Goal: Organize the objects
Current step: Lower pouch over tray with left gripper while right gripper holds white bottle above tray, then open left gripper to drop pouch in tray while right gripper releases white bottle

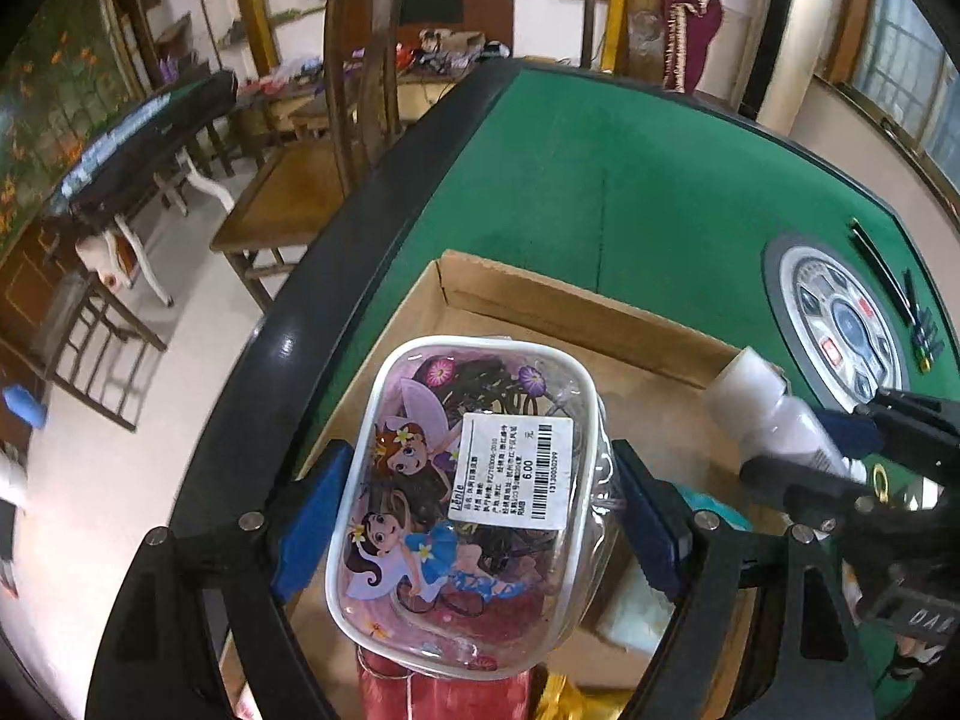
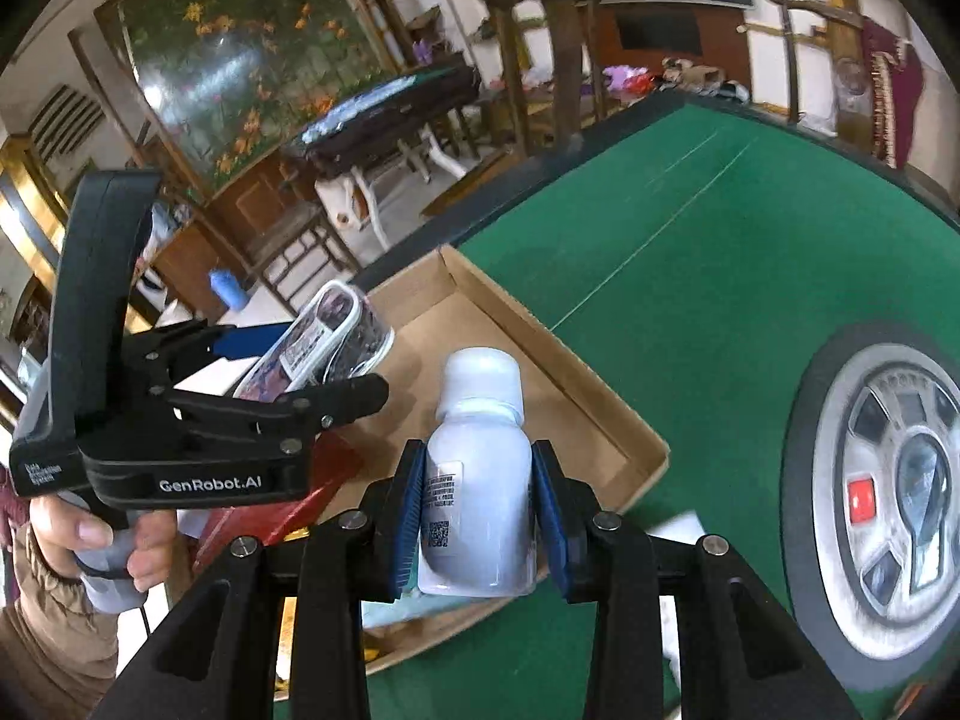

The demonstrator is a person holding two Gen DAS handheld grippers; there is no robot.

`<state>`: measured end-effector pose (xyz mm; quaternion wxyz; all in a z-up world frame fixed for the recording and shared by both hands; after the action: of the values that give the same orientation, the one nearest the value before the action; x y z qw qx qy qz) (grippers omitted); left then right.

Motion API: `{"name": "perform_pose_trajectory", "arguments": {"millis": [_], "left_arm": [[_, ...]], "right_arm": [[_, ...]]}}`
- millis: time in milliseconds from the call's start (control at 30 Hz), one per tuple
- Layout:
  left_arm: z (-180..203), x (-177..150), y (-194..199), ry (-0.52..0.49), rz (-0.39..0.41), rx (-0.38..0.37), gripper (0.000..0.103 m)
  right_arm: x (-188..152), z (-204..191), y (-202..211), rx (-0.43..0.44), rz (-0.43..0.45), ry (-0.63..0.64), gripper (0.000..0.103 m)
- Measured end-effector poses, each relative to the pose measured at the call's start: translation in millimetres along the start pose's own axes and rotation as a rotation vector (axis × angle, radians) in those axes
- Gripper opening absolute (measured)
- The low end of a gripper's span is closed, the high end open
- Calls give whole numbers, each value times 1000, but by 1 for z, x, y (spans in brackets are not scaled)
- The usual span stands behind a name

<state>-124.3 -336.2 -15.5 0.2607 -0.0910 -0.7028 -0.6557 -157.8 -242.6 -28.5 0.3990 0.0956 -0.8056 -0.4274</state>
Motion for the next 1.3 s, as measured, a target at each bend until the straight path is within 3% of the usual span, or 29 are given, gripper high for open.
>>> {"name": "perform_pose_trajectory", "arguments": {"millis": [233,400,633,733,867,933,1000,1033,1200,1300], "left_arm": [[-8,8,-30,98,-56,-51,83],[-8,10,-39,117,-61,-64,83],[4,18,-41,37,-26,-45,83],[11,21,-45,-37,-22,7,83],[10,22,-56,-53,-37,36,83],[10,23,-59,-48,-44,35,83],[11,24,-62,-48,-53,36,83],[11,24,-63,-52,-54,39,83],[6,26,-52,-57,-42,43,83],[5,27,-39,-31,-30,-22,83]], "right_arm": [[-2,4,-30,5,-32,43,37],[-8,6,-33,-60,-31,97,37],[-13,6,-35,-193,-32,224,37],[-10,9,-33,-198,-22,205,38],[-5,10,-26,-194,11,165,39],[-5,9,-23,-189,17,150,42],[-6,7,-20,-183,22,143,58],[-6,4,-17,-177,31,141,61],[-9,-7,6,-140,110,126,66],[-15,-14,24,-106,154,117,67]]}}
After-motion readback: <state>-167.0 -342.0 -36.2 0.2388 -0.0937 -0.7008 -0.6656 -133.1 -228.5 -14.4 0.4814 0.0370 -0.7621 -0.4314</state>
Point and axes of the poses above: each gripper's, at about its wrist camera, not at the fingertips, and y roughly against the way its jaws point, z to its right, x to its top, the point moved 8 cm from there along -y, roughly the way its jaws point, and after that the axes turned 1 degree about -z, right-handed, at the moved point
